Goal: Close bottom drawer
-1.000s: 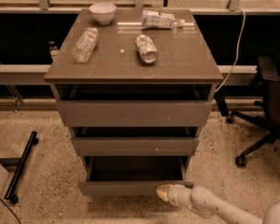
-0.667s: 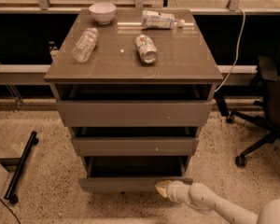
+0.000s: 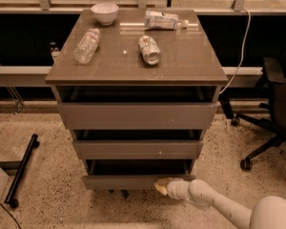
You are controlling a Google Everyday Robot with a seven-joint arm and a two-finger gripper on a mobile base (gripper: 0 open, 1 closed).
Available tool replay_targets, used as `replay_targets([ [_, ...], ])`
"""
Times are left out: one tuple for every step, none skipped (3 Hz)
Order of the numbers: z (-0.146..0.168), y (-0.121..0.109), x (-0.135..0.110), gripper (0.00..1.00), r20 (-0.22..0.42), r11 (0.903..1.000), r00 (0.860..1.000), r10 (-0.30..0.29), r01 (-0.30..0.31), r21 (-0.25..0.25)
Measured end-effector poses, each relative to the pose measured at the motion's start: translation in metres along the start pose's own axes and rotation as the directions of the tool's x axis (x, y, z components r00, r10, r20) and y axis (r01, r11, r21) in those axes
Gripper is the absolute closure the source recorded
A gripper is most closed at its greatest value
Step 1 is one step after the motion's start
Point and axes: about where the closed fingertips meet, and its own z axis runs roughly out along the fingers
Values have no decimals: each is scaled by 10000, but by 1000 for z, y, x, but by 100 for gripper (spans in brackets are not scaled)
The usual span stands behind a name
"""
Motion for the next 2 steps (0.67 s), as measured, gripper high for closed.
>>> replay_targets([
  [1,2,0,5,-2,10000,10000,4,-4,-21],
  [2,2,0,0,-3,10000,10000,4,-4,-37],
])
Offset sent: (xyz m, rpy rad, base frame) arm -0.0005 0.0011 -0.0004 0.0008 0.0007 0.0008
